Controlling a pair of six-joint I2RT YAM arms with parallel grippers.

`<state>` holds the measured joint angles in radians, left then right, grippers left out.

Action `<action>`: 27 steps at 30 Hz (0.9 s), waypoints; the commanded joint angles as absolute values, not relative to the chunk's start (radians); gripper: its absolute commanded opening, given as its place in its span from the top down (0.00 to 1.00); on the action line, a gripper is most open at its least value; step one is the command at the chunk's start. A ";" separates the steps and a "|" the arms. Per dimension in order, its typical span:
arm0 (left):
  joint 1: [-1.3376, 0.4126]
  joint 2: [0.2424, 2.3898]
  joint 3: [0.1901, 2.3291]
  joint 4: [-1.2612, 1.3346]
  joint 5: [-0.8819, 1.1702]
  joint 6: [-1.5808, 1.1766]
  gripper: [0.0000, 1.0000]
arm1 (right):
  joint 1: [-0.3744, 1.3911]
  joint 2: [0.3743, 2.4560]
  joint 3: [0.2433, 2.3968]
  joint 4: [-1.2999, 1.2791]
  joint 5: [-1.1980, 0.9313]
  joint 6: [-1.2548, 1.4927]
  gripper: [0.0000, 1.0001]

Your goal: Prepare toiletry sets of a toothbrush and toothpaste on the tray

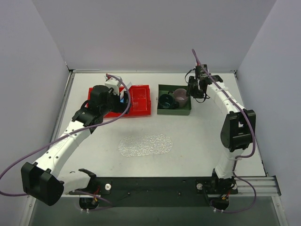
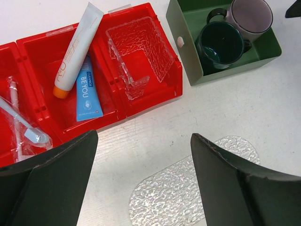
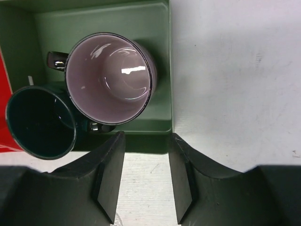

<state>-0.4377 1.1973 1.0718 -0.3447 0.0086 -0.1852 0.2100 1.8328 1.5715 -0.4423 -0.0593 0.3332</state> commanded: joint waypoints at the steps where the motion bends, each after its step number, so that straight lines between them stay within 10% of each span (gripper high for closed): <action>1: -0.440 1.187 1.069 -0.302 0.035 -0.167 0.09 | 0.210 1.882 1.626 -0.471 -0.063 0.362 0.63; 27: -0.440 1.206 1.072 -0.307 0.060 -0.172 0.09 | 0.193 2.020 1.655 -0.393 -0.041 0.494 0.74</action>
